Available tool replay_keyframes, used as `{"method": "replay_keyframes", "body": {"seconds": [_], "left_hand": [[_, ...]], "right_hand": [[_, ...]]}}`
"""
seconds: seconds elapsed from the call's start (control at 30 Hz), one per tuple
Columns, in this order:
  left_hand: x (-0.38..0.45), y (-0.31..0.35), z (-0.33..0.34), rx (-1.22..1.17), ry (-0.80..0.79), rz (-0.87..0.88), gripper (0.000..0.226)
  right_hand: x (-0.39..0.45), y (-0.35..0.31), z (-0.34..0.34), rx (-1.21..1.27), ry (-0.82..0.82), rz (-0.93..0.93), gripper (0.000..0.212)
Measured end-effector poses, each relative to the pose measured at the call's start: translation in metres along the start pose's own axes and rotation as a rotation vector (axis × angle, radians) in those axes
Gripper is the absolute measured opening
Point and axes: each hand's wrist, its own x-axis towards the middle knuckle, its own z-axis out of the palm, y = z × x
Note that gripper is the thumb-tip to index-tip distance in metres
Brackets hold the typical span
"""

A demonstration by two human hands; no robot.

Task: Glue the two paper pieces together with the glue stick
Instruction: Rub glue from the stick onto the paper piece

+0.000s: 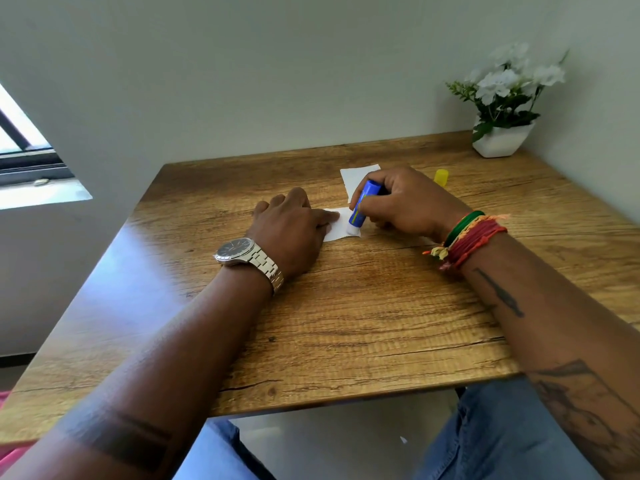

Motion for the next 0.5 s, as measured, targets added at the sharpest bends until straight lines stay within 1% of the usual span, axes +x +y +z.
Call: {"method": "replay_keyframes", "body": {"seconds": [0.1,0.2,0.37,0.5], "left_hand": [[-0.001,0.002,0.000,0.000,0.026,-0.004,0.036],[-0.001,0.004,-0.001,0.008,0.036,-0.003,0.036],[0.003,0.006,-0.005,0.042,0.053,-0.042,0.031],[0.004,0.010,-0.005,0.087,0.090,-0.102,0.036]], "right_hand": [[0.004,0.005,-0.004,0.288,0.088,0.070,0.016],[0.008,0.010,-0.006,0.411,0.162,0.108,0.016],[0.010,0.012,-0.006,0.416,0.192,0.138,0.017],[0.008,0.011,-0.001,0.316,0.175,0.099,0.017]]}}
